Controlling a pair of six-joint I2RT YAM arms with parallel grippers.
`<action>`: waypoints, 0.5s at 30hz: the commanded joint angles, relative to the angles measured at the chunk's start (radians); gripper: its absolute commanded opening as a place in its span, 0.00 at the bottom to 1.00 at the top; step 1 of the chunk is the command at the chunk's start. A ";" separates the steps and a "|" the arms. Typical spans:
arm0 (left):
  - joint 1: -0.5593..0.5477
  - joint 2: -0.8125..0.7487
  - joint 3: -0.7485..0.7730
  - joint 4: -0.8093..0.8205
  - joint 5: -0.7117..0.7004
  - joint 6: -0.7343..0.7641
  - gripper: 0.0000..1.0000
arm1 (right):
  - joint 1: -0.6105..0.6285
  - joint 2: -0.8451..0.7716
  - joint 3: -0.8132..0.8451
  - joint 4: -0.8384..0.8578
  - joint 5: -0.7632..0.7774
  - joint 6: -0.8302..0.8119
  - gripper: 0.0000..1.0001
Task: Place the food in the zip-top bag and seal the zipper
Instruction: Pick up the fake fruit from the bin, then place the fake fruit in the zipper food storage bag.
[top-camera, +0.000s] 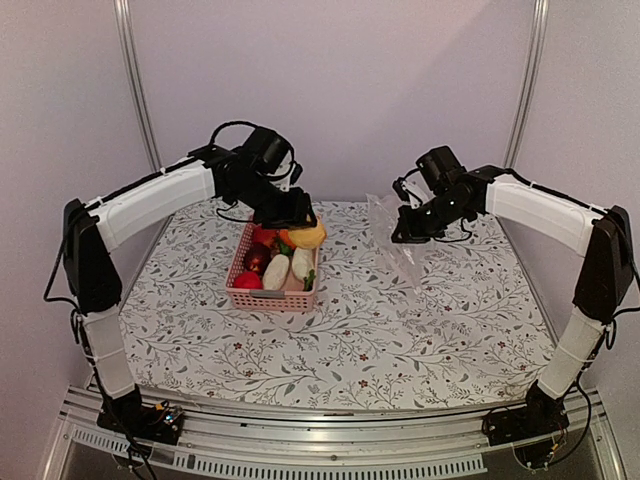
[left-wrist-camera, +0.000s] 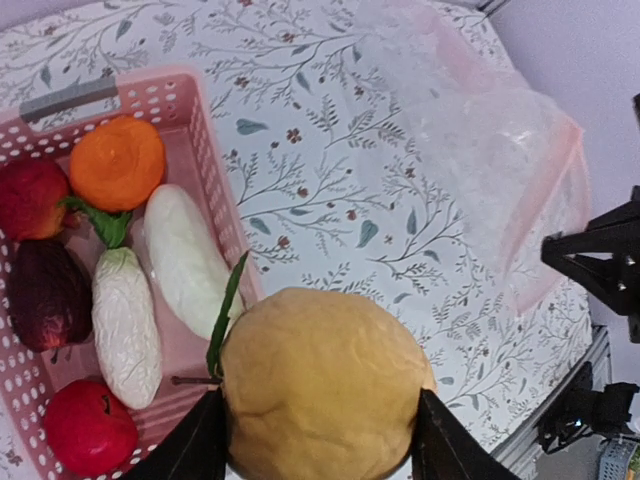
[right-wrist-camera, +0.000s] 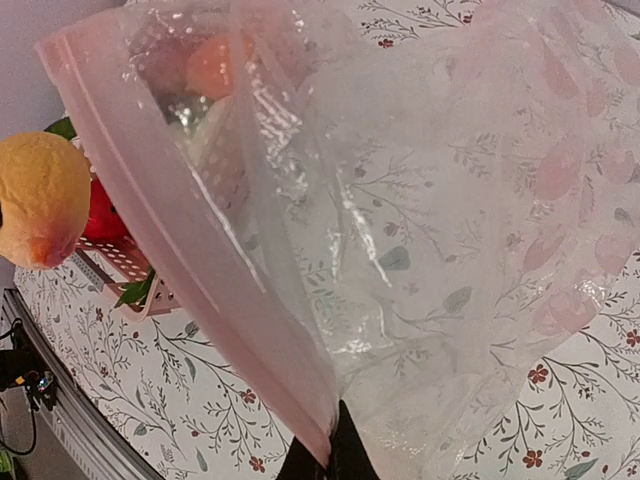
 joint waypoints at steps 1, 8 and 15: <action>0.008 -0.094 -0.085 0.312 0.190 -0.034 0.43 | 0.005 0.016 0.050 -0.009 -0.014 0.019 0.00; -0.017 -0.108 -0.149 0.575 0.381 -0.021 0.38 | 0.004 0.040 0.096 -0.011 -0.052 0.059 0.00; -0.047 -0.044 -0.117 0.651 0.484 -0.010 0.32 | 0.005 0.068 0.139 -0.013 -0.103 0.111 0.00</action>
